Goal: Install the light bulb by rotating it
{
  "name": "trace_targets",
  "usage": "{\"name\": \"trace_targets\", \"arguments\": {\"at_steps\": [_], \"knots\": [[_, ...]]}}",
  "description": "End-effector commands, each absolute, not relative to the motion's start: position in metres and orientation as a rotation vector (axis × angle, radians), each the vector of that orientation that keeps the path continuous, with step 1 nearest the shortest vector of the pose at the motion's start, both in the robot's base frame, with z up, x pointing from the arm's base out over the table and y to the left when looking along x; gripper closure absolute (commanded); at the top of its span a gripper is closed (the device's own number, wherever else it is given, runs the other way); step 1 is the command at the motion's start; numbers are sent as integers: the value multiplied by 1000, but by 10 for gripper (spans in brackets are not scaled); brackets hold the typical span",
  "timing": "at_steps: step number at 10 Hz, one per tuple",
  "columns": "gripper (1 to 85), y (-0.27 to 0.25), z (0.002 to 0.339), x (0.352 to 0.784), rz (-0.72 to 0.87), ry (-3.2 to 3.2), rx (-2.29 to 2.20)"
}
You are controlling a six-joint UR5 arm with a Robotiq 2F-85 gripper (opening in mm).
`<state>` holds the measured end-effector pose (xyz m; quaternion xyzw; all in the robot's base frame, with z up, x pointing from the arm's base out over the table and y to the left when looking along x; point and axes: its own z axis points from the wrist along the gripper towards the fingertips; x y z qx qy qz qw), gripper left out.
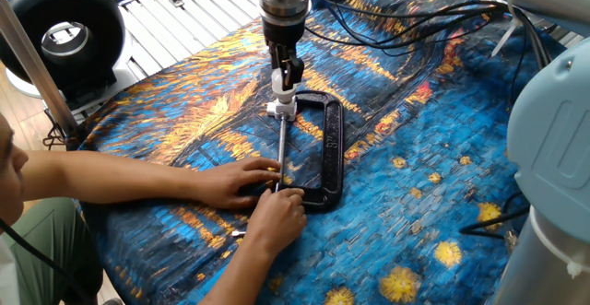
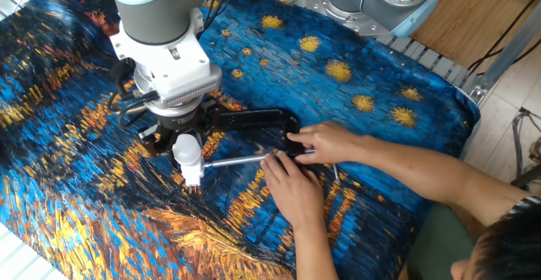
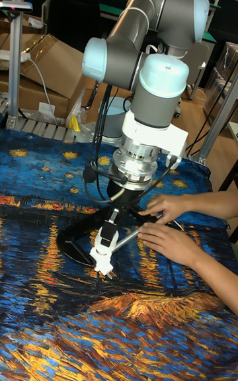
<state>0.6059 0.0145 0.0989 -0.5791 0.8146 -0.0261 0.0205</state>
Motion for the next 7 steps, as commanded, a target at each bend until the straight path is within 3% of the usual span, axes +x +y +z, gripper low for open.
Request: {"name": "trace_targets", "arguments": {"at_steps": [1,7], "knots": [[313,16,98,605,-68,2531,-1776],[410,14,97,605,-82,2557,-1734]]}}
